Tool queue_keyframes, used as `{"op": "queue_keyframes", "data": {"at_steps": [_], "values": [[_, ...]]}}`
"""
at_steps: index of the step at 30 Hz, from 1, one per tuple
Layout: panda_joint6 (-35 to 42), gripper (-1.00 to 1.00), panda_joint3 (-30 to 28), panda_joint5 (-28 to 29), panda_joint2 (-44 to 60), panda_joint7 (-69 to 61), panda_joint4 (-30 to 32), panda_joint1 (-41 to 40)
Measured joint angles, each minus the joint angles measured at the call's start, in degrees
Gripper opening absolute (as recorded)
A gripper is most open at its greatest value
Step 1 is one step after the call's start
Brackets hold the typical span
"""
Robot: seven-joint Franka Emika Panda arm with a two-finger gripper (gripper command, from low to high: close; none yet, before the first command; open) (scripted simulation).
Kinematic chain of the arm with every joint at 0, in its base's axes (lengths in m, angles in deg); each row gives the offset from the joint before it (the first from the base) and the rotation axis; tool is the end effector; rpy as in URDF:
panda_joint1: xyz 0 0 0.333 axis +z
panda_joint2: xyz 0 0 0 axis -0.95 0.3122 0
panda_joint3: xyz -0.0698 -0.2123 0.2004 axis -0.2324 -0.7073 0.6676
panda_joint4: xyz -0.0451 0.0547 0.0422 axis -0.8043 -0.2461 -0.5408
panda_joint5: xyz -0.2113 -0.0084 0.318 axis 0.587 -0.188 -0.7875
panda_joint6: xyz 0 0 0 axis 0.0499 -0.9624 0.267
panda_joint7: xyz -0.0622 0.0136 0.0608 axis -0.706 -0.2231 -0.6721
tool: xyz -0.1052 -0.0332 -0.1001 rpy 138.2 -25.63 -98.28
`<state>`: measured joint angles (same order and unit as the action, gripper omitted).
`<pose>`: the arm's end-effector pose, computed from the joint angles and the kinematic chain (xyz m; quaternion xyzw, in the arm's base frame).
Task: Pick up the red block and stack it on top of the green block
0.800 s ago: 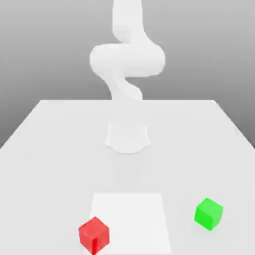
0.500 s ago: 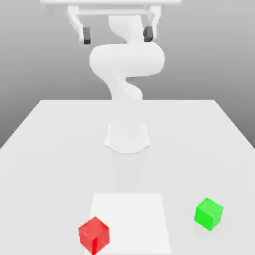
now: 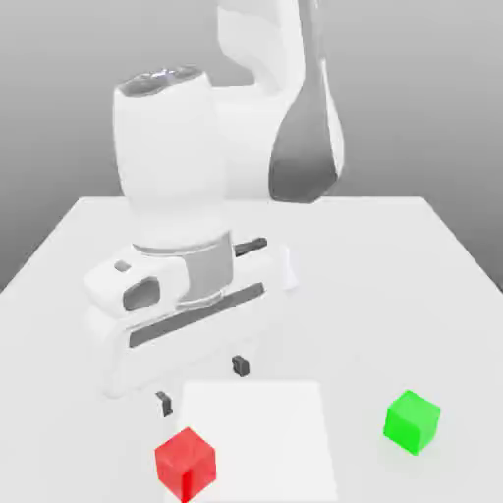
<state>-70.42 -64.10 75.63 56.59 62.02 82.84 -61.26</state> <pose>0.4767 -0.0640 0.1966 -0.9990 0.0282 -0.0273 0.0227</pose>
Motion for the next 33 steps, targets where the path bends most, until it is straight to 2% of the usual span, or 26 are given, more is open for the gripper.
{"op": "queue_keyframes", "data": {"at_steps": [2,6,7,14,19,29,33], "values": [[-1.98,0.0,-0.17,1.46,3.46,-2.24,0.57,-0.55],[-7.99,0.0,3.18,-2.26,11.33,-6.31,-0.42,-3.31],[-9.55,-1.0,4.23,-3.65,13.35,-7.37,-0.75,-4.08],[-9.78,-1.0,4.55,-3.84,13.8,-7.54,-0.83,-4.37],[-3.01,-1.0,0.89,2.27,5.15,-3.33,0.81,-1.53],[0.21,-1.0,14.93,9.85,-3.98,-18.62,6.35,13.8],[-5.7,-1.0,17.98,11.43,1.22,-23.34,6.64,17.37]]}}
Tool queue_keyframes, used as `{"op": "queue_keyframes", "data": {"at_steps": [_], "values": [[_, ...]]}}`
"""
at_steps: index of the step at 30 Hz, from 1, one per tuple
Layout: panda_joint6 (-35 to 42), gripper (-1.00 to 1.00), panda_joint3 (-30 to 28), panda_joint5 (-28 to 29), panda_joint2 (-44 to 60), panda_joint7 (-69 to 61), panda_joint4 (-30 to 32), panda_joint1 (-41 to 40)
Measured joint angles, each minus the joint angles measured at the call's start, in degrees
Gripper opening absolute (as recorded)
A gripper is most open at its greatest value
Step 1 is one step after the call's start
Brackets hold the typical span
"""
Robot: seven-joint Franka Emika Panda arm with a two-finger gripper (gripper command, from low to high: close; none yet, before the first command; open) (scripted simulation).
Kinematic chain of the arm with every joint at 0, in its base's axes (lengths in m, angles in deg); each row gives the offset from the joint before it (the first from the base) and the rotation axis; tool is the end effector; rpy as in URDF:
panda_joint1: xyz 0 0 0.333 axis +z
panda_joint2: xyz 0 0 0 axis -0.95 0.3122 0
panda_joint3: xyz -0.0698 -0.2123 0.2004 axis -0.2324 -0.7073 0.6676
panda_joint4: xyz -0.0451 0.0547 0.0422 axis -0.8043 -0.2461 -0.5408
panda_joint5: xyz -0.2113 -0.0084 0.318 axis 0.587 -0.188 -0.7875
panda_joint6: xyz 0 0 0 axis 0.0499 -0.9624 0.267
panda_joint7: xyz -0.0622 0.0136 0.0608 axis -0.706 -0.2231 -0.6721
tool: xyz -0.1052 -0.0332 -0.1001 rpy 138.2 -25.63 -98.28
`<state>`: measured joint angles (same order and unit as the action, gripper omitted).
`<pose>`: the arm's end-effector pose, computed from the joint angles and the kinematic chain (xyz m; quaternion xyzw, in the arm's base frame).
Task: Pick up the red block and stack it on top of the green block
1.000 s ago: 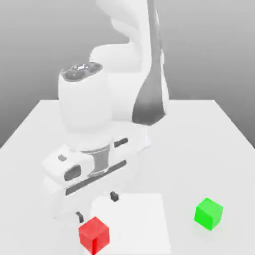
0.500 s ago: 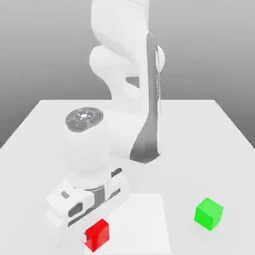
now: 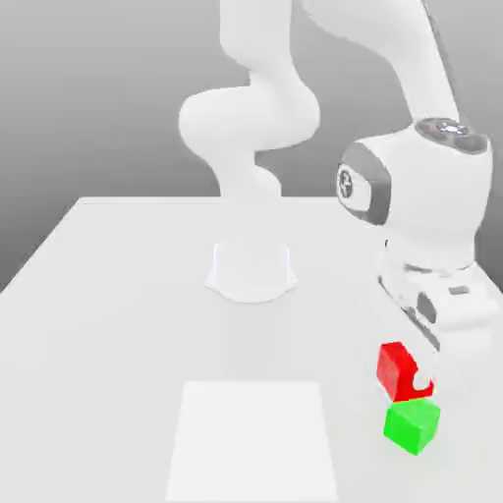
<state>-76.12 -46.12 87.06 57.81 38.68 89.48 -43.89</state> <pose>0.3870 0.2094 0.1540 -0.8427 -0.5383 0.0010 0.0005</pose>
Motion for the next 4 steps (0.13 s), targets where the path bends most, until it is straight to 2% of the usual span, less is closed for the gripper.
{"op": "queue_keyframes", "data": {"at_steps": [1,2,4], "values": [[-1.89,-1.0,0.0,0.11,1.98,-0.18,-0.07,0.16],[-2.88,1.0,0.02,0.21,2.98,-0.22,-0.09,0.21],[-2.88,1.0,0.02,0.21,2.98,-0.22,-0.09,0.21]]}}
